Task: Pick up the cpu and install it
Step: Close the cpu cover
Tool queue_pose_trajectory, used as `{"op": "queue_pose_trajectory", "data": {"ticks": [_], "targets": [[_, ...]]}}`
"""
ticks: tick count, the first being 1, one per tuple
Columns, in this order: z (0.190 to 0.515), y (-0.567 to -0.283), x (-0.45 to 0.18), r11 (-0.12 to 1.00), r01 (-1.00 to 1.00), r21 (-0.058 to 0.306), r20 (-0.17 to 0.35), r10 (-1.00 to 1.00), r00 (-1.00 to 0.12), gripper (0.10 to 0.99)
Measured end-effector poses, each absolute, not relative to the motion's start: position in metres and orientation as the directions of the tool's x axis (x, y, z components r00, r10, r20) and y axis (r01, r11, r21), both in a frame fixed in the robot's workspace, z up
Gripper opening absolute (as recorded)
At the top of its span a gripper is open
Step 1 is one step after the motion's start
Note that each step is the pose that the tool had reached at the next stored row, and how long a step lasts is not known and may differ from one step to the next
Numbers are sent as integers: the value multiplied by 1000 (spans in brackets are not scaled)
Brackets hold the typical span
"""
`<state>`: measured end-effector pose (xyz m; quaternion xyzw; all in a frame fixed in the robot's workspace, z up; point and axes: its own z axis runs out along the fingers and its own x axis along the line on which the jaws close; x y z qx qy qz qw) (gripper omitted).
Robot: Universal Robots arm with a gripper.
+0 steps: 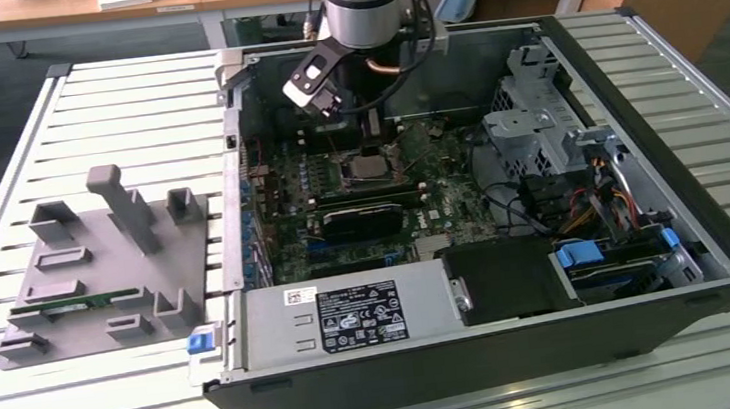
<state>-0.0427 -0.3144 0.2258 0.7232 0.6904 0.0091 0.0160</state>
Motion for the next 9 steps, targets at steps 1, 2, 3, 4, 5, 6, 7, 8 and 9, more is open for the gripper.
{"op": "queue_pose_trajectory", "data": {"ticks": [1, 2, 3, 4, 5, 6, 7, 8, 9], "targets": [[227, -314, -43, -46, 998, 36, -9, 999, 47, 106], [228, -314, -43, -46, 998, 36, -9, 999, 47, 106], [229, -314, -43, -46, 998, 36, -9, 999, 47, 106], [229, -314, -43, -46, 998, 36, -9, 999, 47, 106], [230, -314, -43, -46, 998, 36, -9, 999, 47, 106], [230, -314, -43, -46, 998, 36, -9, 999, 47, 106], [230, -314, -43, -46, 998, 36, -9, 999, 47, 106], [231, -314, -43, -46, 998, 36, -9, 999, 47, 106], [231, -314, -43, -46, 998, 36, -9, 999, 47, 106]]}}
